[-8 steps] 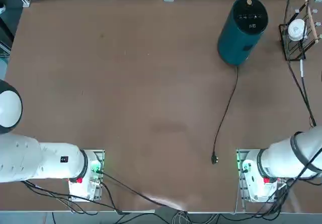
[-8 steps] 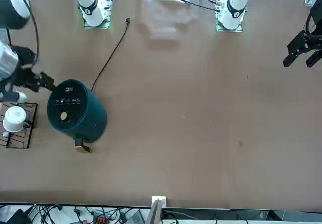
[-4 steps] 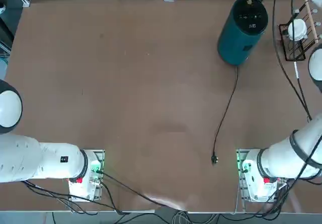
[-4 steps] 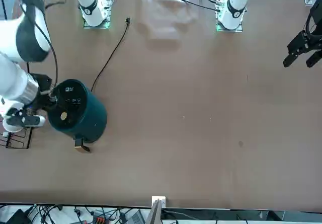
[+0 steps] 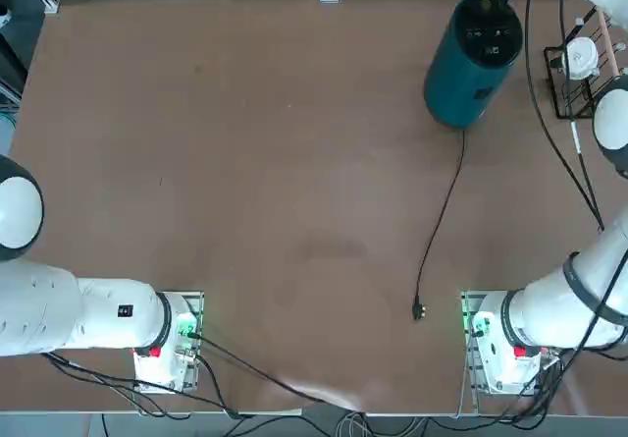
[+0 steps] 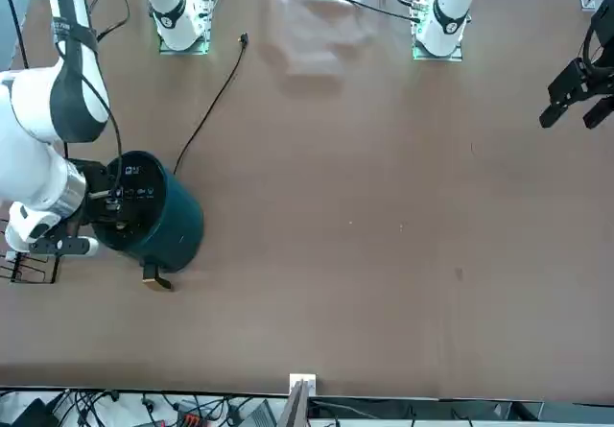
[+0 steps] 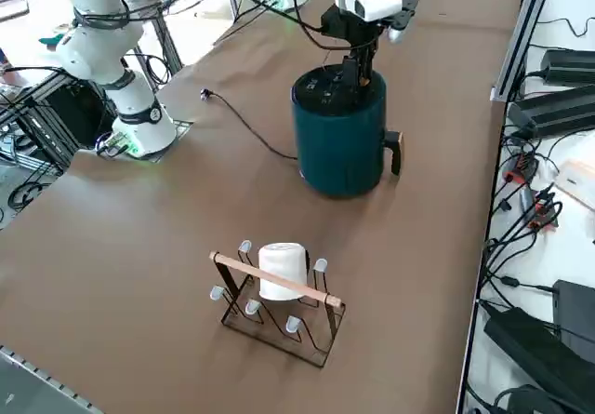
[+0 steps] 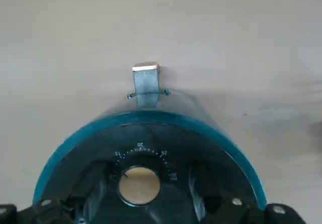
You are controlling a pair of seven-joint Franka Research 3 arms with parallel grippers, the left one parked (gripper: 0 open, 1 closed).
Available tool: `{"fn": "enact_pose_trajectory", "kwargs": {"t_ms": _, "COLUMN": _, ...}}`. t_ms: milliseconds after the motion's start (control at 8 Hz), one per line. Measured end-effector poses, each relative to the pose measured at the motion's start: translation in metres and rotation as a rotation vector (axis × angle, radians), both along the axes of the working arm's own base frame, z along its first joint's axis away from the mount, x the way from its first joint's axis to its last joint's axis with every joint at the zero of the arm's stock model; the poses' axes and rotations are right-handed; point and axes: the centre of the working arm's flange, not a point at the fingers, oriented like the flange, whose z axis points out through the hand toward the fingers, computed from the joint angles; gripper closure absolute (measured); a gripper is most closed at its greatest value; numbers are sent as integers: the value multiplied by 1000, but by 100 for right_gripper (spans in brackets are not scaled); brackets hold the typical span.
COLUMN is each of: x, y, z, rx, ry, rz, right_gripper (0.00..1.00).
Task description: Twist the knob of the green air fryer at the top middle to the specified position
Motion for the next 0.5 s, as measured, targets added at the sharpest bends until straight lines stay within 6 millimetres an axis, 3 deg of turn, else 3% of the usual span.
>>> {"fn": "enact_pose_trajectory", "kwargs": {"t_ms": 500, "x": 0, "y": 5, "z": 1, "rx": 0, "ry": -2, "rz": 7, "right_gripper": 8}}
